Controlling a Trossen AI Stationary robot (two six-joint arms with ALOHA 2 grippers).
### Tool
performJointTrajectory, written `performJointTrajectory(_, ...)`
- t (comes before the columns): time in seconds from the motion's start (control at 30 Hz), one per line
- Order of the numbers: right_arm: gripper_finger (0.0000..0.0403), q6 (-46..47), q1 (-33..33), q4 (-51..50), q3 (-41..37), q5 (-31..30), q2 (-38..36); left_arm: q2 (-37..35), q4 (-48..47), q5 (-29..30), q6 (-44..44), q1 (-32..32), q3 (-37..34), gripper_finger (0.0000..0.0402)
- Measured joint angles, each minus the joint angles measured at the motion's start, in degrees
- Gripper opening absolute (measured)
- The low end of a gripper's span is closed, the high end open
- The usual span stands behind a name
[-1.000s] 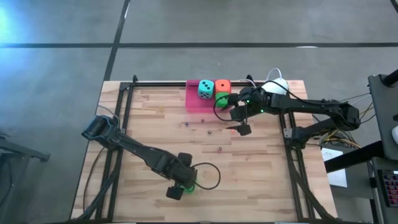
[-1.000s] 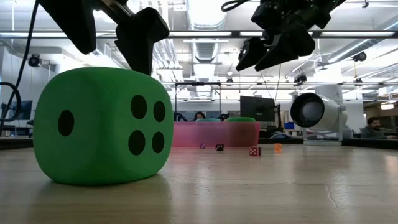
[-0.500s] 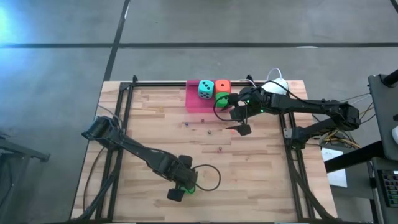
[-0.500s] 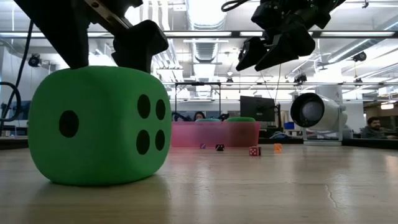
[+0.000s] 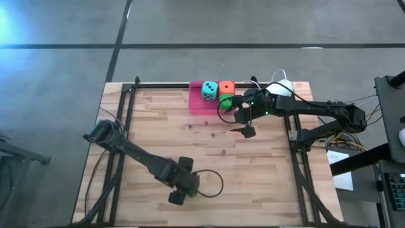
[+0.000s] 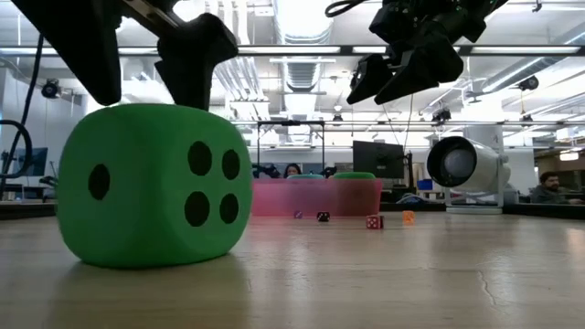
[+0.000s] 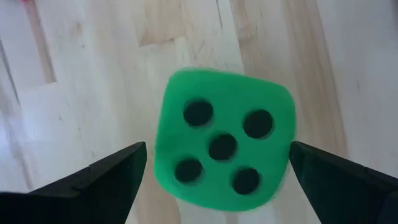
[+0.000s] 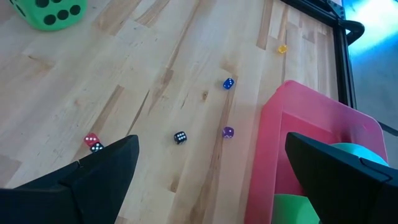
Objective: Pick & Place Dice
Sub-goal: Put the large green dice into the the pink bin
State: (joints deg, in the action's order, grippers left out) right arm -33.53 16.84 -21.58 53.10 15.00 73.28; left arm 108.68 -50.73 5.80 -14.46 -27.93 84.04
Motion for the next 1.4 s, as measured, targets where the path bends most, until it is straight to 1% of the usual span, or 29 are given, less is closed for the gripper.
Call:
performJointTrajectory(0.3,0.0400,0.04,0.00,0.00,0.00,-0.02,0.00,0.09,0.12,-0.31,-0.31,-0.05,0.05,0.0400)
performJointTrajectory(0.53,0.0400,-0.07,0.00,-0.01,0.00,0.00,0.00,1.33,0.31,-0.72,3.80,0.11,0.05,0.0400)
performJointTrajectory(0.93,0.0400,-0.03,0.00,0.00,0.00,-0.02,0.00,1.75,0.82,-1.62,5.32,0.66,0.05,0.0400)
performJointTrajectory(1.4,0.0400,0.01,0.01,-0.02,0.00,-0.02,0.00,1.71,3.61,-5.49,5.70,1.89,-2.37,0.0400)
